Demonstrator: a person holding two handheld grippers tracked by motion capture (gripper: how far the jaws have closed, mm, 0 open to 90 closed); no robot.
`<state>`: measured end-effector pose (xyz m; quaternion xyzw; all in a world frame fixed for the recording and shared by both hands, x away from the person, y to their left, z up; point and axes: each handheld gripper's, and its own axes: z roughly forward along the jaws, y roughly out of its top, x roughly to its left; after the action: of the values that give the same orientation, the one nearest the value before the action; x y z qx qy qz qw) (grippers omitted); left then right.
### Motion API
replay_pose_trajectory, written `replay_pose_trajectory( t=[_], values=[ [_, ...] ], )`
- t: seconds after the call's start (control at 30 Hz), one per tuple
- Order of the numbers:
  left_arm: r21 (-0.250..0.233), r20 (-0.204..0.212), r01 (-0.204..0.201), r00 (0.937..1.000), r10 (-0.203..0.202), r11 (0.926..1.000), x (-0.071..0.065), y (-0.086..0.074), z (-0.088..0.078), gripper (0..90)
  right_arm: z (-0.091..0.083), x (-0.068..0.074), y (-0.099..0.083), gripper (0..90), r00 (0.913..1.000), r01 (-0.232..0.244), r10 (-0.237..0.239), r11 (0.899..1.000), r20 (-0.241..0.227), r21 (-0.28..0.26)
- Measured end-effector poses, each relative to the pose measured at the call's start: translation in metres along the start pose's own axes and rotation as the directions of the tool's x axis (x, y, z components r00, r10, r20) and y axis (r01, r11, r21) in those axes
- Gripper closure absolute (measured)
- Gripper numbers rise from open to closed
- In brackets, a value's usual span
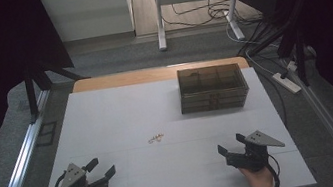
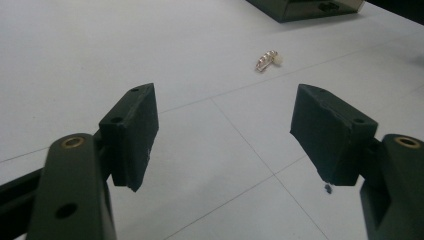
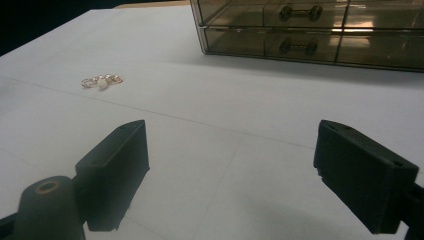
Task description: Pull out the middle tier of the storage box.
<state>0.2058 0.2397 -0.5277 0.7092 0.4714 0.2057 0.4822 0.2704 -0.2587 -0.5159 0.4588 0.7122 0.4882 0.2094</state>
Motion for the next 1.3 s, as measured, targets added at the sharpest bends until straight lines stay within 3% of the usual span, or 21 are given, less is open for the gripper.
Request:
replay_pose_trajectory(
  t=[0.47, 0.83, 1.13, 1.3],
  values=[
    [-0.001, 0.000, 0.005, 1.0000, -0.005, 1.0000, 0.001, 0.000, 0.000, 27.8, 0.011, 0.003, 0.003, 14.0, 0.9996, -0.015, 0.015, 1.000, -0.024, -0.005],
    [0.000, -0.001, 0.003, 1.0000, -0.003, 1.0000, 0.001, 0.000, 0.000, 27.8, 0.014, 0.004, 0.010, 14.5, 0.9997, -0.023, 0.023, 0.996, -0.004, -0.081],
    [-0.001, -0.005, 0.007, 1.0000, -0.007, 1.0000, 0.002, -0.001, -0.001, 27.8, 0.023, 0.008, 0.018, 19.6, 0.9997, 0.020, -0.019, 0.999, 0.012, -0.048],
    [-0.001, -0.005, 0.004, 1.0000, -0.004, 1.0000, 0.002, -0.001, -0.001, 27.9, 0.028, 0.002, 0.023, 20.7, 0.9993, 0.010, -0.010, 1.000, 0.037, -0.011]
  ],
)
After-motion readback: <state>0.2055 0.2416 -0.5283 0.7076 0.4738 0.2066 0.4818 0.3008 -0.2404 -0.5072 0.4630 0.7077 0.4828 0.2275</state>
